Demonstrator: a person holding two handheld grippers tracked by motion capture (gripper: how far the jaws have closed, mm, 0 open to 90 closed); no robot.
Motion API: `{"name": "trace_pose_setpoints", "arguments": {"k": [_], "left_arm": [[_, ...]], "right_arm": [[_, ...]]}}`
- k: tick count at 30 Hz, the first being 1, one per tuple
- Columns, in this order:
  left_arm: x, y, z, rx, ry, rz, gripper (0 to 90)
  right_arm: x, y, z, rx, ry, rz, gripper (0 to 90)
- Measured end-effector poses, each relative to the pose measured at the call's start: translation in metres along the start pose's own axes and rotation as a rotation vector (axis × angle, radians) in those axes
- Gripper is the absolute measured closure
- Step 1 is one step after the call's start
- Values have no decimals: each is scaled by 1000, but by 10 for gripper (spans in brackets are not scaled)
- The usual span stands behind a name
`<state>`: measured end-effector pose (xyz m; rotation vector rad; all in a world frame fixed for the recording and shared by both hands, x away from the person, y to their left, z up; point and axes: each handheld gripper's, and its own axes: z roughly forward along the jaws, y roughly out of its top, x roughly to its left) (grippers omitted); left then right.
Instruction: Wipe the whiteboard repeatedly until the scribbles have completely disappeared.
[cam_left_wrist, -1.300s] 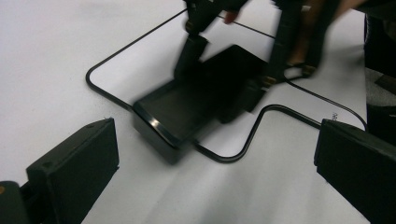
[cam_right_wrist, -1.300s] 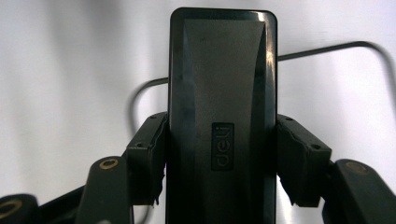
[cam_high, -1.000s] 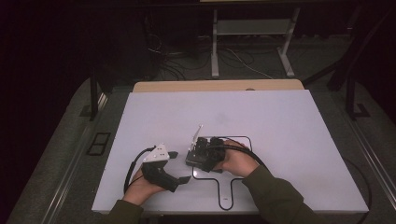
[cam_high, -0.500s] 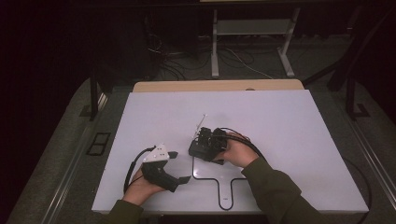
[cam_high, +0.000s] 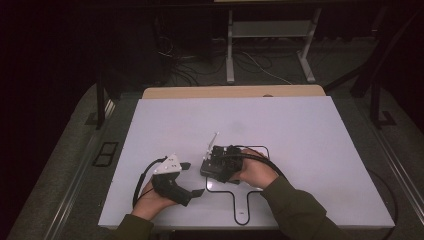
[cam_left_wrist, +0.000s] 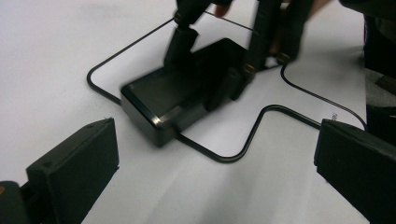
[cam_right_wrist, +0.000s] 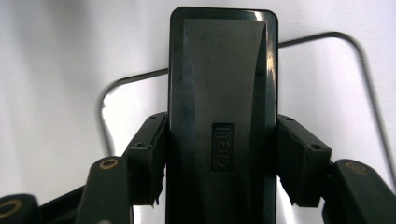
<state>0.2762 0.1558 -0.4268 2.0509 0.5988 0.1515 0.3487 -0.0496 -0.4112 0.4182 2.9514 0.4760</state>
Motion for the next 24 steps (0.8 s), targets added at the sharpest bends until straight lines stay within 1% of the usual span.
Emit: {"name": "trace_pose_setpoints", "arguments": {"k": [3, 5, 7, 10, 12, 13, 14, 15, 16, 17, 18, 19, 21, 22, 24], "left_arm": [[0, 0, 0, 1, -1, -1, 0], [0, 0, 0, 2, -1, 1, 0], [0, 0, 0, 1, -2, 1, 0], [0, 0, 1, -1, -2, -3, 0], [-1, 0, 1, 2, -2, -1, 0], [-1, 0, 1, 2, -2, -1, 0], [-1, 0, 1, 2, -1, -1, 0], [-1, 0, 1, 2, -1, 0, 0], [-1, 0, 0, 5, -1, 1, 0], [-1, 0, 0, 0, 0, -1, 0], [0, 0, 0, 1, -1, 0, 0], [0, 0, 0, 0, -2, -3, 0], [0, 0, 1, 1, -2, -3, 0], [0, 0, 1, 1, -2, -3, 0], [0, 0, 1, 0, -2, -4, 0]], "right_arm": [[-8, -1, 1, -5, -4, 21, 389], [-10, -2, 1, -5, -6, 25, 389], [-7, -3, 0, -4, -10, 14, 389], [0, -6, -1, -14, 26, 0, 389], [3, -9, -3, -23, 44, 0, 389], [3, -12, -3, -28, 46, 6, 389], [1, -14, -3, -34, 47, 13, 389], [-2, -17, -4, -35, 37, 22, 389], [-6, -19, -4, -33, 20, 40, 389], [-10, -22, -5, -40, 9, 69, 389], [-15, -26, -5, -44, 7, 91, 389], [-20, -29, -6, -51, 14, 104, 389], [-26, -36, -7, -66, 26, 109, 390], [-26, -38, -7, -77, 33, 117, 390], [-27, -40, -9, -81, 34, 118, 390]]}}
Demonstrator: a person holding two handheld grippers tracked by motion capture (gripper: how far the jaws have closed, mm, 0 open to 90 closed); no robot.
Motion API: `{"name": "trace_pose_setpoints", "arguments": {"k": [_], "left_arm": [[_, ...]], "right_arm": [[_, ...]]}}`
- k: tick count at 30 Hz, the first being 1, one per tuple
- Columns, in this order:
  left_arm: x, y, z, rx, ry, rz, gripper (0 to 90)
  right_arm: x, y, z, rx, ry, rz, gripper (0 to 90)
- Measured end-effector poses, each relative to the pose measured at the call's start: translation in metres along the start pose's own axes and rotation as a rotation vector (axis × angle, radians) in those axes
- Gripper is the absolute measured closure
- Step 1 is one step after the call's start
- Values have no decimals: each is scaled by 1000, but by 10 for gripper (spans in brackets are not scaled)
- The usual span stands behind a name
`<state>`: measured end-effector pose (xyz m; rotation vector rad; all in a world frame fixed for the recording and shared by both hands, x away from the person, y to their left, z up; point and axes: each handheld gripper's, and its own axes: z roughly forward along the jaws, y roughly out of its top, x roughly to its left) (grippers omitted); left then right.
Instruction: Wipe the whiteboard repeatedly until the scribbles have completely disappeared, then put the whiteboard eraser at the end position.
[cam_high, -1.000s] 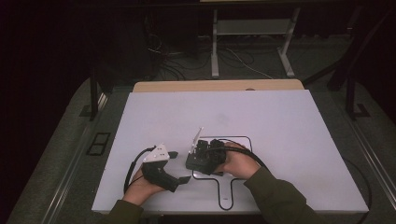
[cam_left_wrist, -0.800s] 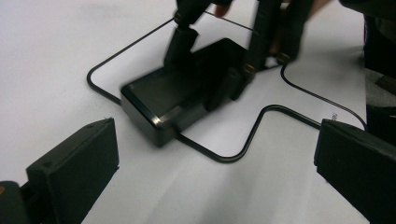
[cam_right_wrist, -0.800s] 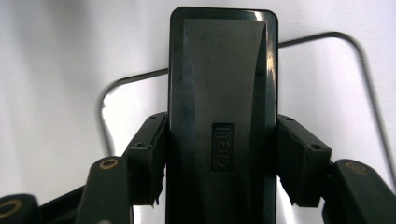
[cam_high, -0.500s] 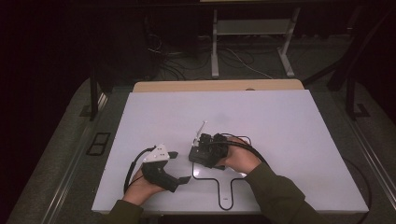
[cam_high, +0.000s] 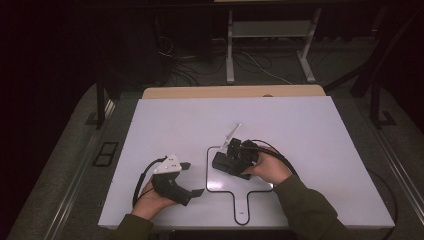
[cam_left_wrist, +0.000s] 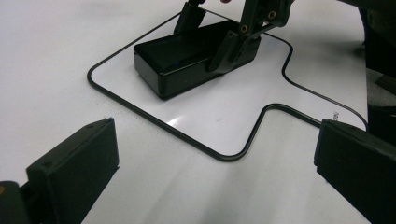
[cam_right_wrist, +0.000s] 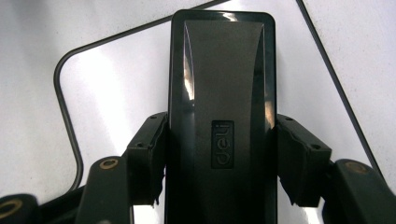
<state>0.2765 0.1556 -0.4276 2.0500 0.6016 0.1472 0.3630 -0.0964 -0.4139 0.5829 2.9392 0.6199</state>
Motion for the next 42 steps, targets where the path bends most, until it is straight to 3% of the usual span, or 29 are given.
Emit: {"name": "trace_pose_setpoints", "arguments": {"k": [12, 15, 20, 28, 42], "left_arm": [[0, 0, 0, 1, 1, 3, 0], [1, 0, 0, 1, 1, -2, 0], [2, 0, 0, -5, 0, -7, 0], [2, 0, -1, -1, 0, 1, 0], [3, -1, -2, 2, 7, -2, 0]], "right_arm": [[-12, -8, -17, -49, -3, 33, 390], [-20, -10, -24, -69, -6, 66, 390], [-40, -8, -36, -92, -25, 125, 390], [-75, 5, -45, -108, -63, 170, 389], [-132, 27, -21, -93, -97, 233, 388]]}}
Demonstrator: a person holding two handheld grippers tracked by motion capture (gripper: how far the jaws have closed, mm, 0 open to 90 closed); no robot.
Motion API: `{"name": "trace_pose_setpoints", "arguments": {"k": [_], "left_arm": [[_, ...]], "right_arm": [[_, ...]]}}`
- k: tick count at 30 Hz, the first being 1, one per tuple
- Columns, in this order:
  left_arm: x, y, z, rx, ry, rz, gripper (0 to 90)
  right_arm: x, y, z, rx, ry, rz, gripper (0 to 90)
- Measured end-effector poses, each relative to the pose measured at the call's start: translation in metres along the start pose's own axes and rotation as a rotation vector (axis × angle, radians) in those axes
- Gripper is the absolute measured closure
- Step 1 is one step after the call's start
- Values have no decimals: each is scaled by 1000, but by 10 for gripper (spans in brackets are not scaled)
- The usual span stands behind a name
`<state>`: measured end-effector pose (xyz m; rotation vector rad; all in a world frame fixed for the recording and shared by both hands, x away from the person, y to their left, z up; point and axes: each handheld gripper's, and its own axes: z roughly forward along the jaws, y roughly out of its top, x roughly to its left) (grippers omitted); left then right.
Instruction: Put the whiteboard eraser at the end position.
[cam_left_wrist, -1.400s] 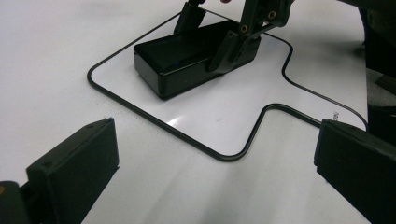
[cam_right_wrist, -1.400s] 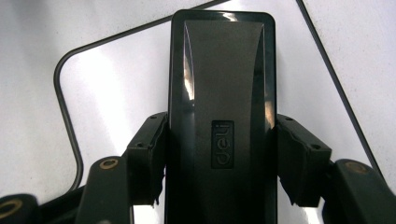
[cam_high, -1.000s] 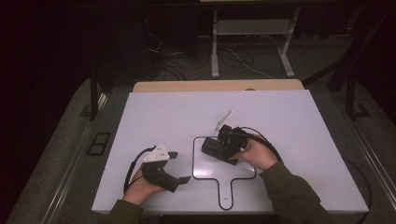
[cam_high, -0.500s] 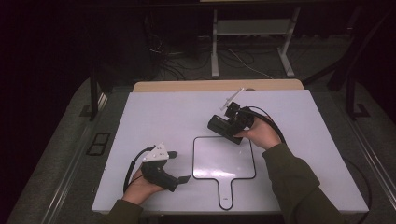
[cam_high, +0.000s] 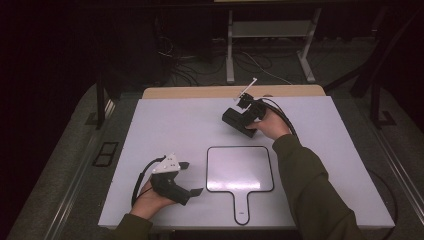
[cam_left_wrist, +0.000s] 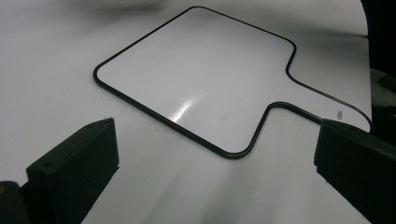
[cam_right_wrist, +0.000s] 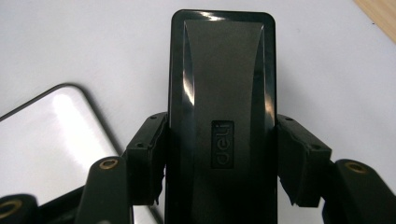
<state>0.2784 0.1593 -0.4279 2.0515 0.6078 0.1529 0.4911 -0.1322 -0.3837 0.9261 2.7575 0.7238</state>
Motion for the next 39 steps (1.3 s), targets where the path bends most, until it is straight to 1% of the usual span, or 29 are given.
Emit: {"name": "trace_pose_setpoints", "arguments": {"k": [1, 3, 5, 7, 8, 10, 12, 13, 14, 15, 16, 17, 18, 19, 20, 21, 23, 24, 25, 26, 27, 29, 30, 32, 33, 35, 36, 39], "left_arm": [[0, 0, 0, 1, -1, 1, 0], [0, 0, 0, 1, -3, 2, 0], [0, 0, 1, 3, -6, 4, 0], [-1, 0, 1, 4, -6, 7, 0], [-1, 0, 1, 8, -7, 10, 0], [-2, 0, 2, 9, -5, 10, 0], [-2, 0, 2, 10, -5, 10, 0], [-2, 0, 2, 10, -5, 10, 0], [-2, 0, 2, 10, -4, 10, 0], [-2, 0, 2, 11, -4, 11, 0], [-1, 0, 2, 13, -3, 11, 0], [-1, -1, 2, 14, -3, 11, 0], [-1, -1, 2, 14, -3, 8, 0], [-1, -1, 2, 14, -2, 6, 0], [-1, -1, 2, 15, -1, 6, 0], [-1, -1, 2, 15, 0, 5, 0], [0, -1, 2, 16, 0, 6, 0], [0, -1, 2, 13, 1, 2, 0], [0, -1, 2, 11, 1, 1, 0], [0, -1, 2, 11, 2, 2, 0], [0, -1, 2, 11, 1, 2, 0], [1, -1, 2, 9, 1, -2, 0], [1, -1, 3, 9, 0, -1, 0], [1, -1, 3, 8, 1, -1, 0], [2, -1, 3, 6, 0, -2, 0], [2, -1, 3, 10, -1, -2, 0], [3, -1, 3, 12, 0, 1, 0], [3, -2, 4, 17, 3, 8, 0]], "right_arm": [[-1, 2, 3, 4, 0, 8, 388], [-5, 5, 10, 19, -2, 9, 388], [-8, 7, 16, 29, -14, 10, 388], [-9, 7, 22, 28, -10, 21, 387], [-10, 6, 26, 35, -16, 19, 387], [-11, 5, 34, 53, -14, 32, 387], [-12, 3, 41, 80, -24, 10, 387], [-12, 2, 44, 85, -28, 10, 385], [-12, 1, 45, 76, -28, 10, 384], [-12, 1, 45, 71, -25, 24, 383], [-12, 1, 44, 71, -25, 20, 382], [-11, 1, 42, 57, -20, 24, 381], [-12, 1, 39, 45, -29, 18, 363], [-10, 1, 36, 28, -25, 36, 339], [-11, 1, 33, 17, -34, 35, 323], [-11, 1, 30, 1, -31, 42, 298], [-11, 2, 24, -26, -13, 59, 272], [-11, 1, 22, -39, 9, 75, 255], [-11, 1, 19, -53, 20, 96, 241], [-11, 0, 17, -62, 19, 98, 231], [-11, -1, 15, -75, 10, 96, 212], [-10, -3, 10, -99, -25, 92, 188], [-10, -5, 8, -115, -24, 92, 186], [-12, -9, 4, -154, -6, 100, 168], [-11, -10, 2, -164, -13, 100, 164], [-9, -14, -2, -187, -53, 87, 165], [-8, -16, -3, -199, -60, 80, 165], [-8, -21, -7, -216, -46, 85, 165]]}}
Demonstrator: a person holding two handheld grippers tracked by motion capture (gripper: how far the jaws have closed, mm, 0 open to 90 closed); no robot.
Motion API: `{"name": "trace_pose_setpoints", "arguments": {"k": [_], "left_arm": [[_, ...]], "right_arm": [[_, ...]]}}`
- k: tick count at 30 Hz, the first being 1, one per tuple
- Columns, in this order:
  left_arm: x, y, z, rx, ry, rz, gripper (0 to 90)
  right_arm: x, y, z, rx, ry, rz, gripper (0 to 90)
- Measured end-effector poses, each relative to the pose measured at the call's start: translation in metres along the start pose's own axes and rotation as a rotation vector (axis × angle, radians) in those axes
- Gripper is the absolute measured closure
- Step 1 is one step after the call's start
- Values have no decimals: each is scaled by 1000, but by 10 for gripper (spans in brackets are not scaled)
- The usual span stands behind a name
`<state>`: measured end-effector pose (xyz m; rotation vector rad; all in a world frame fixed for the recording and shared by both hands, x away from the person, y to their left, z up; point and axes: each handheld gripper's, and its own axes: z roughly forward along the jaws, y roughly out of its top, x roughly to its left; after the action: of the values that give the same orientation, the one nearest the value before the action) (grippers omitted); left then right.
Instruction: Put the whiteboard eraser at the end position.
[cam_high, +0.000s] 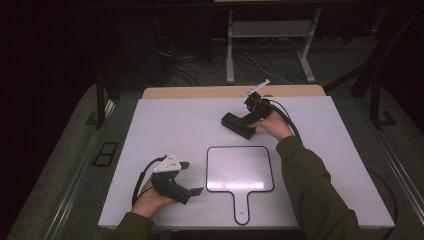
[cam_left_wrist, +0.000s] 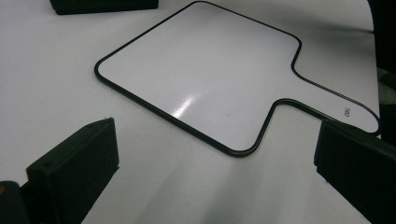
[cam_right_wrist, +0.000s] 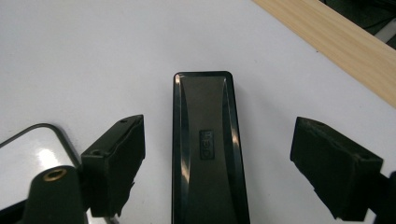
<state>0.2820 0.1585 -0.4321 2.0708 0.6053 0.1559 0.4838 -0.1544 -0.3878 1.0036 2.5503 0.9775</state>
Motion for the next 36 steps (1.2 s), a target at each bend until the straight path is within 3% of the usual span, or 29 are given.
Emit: {"name": "trace_pose_setpoints", "arguments": {"k": [9, 15, 25, 36], "left_arm": [[2, -5, -1, -12, 5, -21, 0], [1, -5, -1, -11, 8, -24, 0], [2, -5, -1, -9, 8, -22, 0], [1, -5, -1, -9, 5, -24, 0]], "right_arm": [[4, -18, -18, -100, 45, 34, 165], [10, -29, -27, -118, 81, 43, 165], [20, -48, -38, -140, 54, 34, 165], [32, -70, -55, -190, 76, 22, 165]]}}
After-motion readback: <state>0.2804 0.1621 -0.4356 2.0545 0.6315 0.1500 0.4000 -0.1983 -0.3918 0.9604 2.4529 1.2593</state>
